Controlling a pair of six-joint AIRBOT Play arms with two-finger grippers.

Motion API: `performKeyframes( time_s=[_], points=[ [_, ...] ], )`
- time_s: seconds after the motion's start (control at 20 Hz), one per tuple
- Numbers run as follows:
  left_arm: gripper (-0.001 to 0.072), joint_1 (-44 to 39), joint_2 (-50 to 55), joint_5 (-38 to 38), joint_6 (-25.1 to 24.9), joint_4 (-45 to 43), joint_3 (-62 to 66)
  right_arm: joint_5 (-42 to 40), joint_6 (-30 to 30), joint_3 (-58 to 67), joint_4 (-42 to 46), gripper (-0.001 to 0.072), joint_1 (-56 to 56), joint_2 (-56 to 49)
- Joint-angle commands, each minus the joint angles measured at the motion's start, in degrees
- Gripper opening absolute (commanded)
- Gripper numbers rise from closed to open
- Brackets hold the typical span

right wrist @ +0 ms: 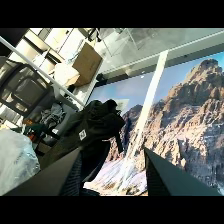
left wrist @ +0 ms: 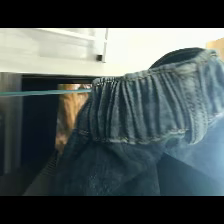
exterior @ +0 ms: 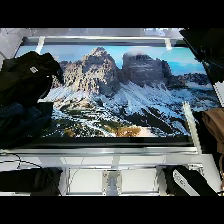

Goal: Fold the clothes and pants, and hang the long-sleeved shirts on hangers.

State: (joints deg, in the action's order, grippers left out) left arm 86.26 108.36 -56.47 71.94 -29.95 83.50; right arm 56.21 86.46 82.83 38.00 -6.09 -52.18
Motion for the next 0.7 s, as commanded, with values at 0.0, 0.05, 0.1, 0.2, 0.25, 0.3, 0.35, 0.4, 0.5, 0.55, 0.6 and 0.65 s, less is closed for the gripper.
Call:
performKeyframes(
  time_s=[0.0, 0.05, 0.1, 0.2, 0.25, 0.3, 0.35, 0.4, 0.5, 0.55, 0.6, 0.65],
  points=[
    [0.0599, -2.32, 1.86, 1.42, -1.77, 4.79, 0.00, -0.85, 0.09, 0.04, 0.00, 0.0416, 1.11, 0.00],
    [0.0316, -2.99, 1.79, 1.33, -2.49, 7.15, 0.00, -0.85, 0.09, 0.07, -0.02, 0.0416, 1.11, 0.00],
    [0.0025, -3.58, 1.68, 0.09, -5.25, 11.19, 0.00, -0.79, 0.09, 0.07, -0.07, 0.0417, 1.11, 0.02],
    [0.0019, -4.17, 0.98, -5.33, -12.90, 22.32, 0.11, -0.70, 0.09, 0.07, -0.52, 0.0416, 1.11, 0.07],
    [0.0019, -4.26, 0.13, -8.35, -15.58, 27.61, 0.11, -0.68, 0.09, 0.07, -0.87, 0.0416, 1.11, 0.07],
    [0.0018, -4.26, -1.38, -11.78, -17.99, 32.68, 0.11, -0.66, 0.09, 0.07, -1.44, 0.0416, 1.11, 0.07],
    [0.0018, -4.26, -3.41, -14.32, -19.30, 36.00, 0.11, -0.66, 0.09, 0.07, -2.12, 0.0417, 1.11, 0.07],
    [0.0017, -4.39, -6.29, -16.31, -19.82, 37.70, 0.11, -0.63, 0.07, 0.09, -2.62, 0.0416, 1.11, 0.15],
    [0.0017, -5.55, -13.44, -18.69, -19.91, 37.75, 0.09, -0.61, -0.44, 0.09, -2.60, 0.0417, 1.11, 0.55],
    [0.0017, -6.93, -17.42, -20.00, -20.35, 37.73, 0.09, -0.59, -1.11, 0.09, -2.54, 0.0417, 1.05, 0.87],
    [0.0017, -9.07, -22.05, -21.22, -21.73, 37.73, 0.09, -0.35, -3.26, 0.20, -2.45, 0.0417, 1.05, 1.16],
    [0.0017, -12.04, -26.77, -20.98, -22.73, 37.70, 0.09, 0.24, -5.77, 0.87, -1.46, 0.0417, 1.05, 1.25]
  ],
)
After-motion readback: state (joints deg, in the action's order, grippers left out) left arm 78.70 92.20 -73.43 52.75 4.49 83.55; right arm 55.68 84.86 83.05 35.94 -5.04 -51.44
